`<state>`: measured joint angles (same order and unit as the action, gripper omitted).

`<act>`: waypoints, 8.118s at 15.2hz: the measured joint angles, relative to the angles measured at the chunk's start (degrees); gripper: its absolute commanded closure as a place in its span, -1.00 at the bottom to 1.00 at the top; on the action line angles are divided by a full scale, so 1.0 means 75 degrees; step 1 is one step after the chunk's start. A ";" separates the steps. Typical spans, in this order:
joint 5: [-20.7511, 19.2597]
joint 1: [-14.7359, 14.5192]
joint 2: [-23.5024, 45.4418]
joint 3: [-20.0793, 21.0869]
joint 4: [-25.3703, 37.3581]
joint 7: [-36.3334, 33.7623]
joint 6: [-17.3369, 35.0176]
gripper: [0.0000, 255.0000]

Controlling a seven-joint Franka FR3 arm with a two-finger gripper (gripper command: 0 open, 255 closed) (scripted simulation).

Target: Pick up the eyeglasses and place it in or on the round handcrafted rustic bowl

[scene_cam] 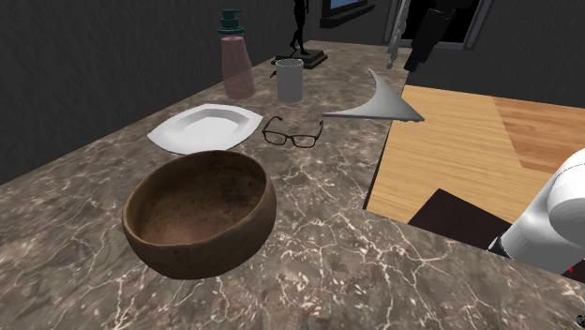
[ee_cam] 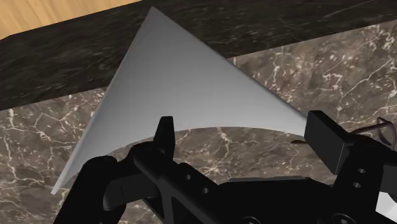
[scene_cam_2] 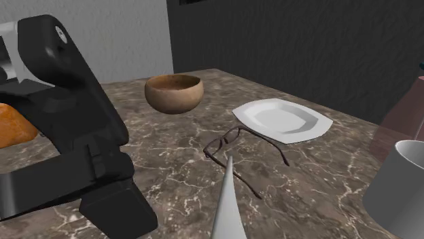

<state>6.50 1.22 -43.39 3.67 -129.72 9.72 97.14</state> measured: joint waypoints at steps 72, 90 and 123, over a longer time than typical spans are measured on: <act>-0.0812 -0.1115 0.5201 0.3174 0.4396 -0.1820 0.0287 1.00; -0.1446 -0.1830 0.6172 0.3903 0.6500 -0.3194 -0.1031 1.00; -0.3597 -0.4790 0.9004 0.4839 0.8608 -0.6562 -0.1054 1.00</act>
<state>-20.47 -34.70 24.14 39.96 -65.16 -39.50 89.24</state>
